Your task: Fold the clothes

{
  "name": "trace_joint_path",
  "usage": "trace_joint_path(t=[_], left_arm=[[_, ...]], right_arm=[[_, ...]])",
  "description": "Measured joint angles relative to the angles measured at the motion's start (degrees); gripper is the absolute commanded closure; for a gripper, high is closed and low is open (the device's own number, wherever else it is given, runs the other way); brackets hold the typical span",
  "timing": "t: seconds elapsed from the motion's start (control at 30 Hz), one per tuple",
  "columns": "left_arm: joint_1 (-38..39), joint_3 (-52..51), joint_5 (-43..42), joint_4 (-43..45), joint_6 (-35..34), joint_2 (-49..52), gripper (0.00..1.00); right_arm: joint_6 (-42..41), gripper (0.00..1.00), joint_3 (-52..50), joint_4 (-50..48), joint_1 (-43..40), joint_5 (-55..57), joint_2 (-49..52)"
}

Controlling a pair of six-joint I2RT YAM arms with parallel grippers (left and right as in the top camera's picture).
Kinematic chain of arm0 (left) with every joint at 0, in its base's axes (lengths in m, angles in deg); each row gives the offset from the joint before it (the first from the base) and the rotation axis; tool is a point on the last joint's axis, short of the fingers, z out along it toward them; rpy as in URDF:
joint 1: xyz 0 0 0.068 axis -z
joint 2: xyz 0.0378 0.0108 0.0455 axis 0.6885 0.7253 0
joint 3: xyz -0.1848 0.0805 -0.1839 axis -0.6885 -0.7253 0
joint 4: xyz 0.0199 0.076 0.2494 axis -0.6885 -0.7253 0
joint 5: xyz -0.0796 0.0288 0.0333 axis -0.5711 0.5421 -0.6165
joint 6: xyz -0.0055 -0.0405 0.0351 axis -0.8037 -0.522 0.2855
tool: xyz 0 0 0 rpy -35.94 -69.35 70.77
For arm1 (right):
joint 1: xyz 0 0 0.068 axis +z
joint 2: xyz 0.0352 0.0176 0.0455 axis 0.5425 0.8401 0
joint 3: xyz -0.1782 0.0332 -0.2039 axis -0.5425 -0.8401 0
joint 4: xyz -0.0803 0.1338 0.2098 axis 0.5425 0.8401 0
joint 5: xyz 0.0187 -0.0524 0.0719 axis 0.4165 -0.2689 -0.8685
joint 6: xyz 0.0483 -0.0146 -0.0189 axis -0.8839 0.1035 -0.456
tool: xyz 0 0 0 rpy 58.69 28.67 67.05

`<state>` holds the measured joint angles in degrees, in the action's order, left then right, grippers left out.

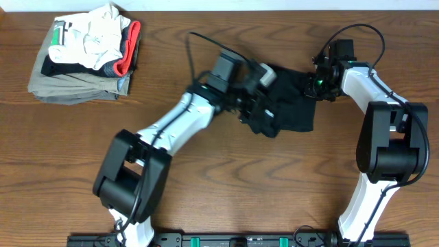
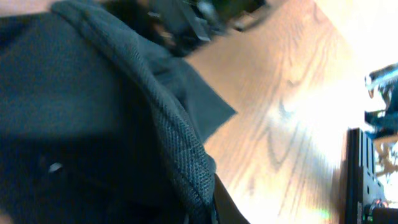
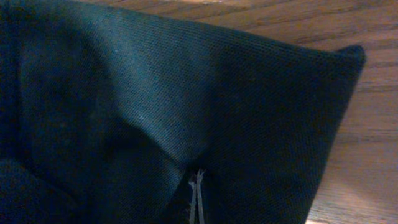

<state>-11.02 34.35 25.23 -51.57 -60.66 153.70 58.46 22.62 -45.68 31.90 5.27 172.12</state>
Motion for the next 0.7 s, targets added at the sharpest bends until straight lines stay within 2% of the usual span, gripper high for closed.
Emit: trace_joint_path(t=[0.3, 0.7], left_arm=[[6.4, 0.0, 5.0, 7.1, 0.1, 0.0, 0.94], [3.5, 0.0, 13.5, 10.2, -0.5, 0.0, 0.93]], right_arm=[[0.0, 0.99, 0.1, -0.2, 0.0, -1.0, 0.2], [0.0, 0.99, 0.1, -0.1, 0.0, -1.3, 0.3]])
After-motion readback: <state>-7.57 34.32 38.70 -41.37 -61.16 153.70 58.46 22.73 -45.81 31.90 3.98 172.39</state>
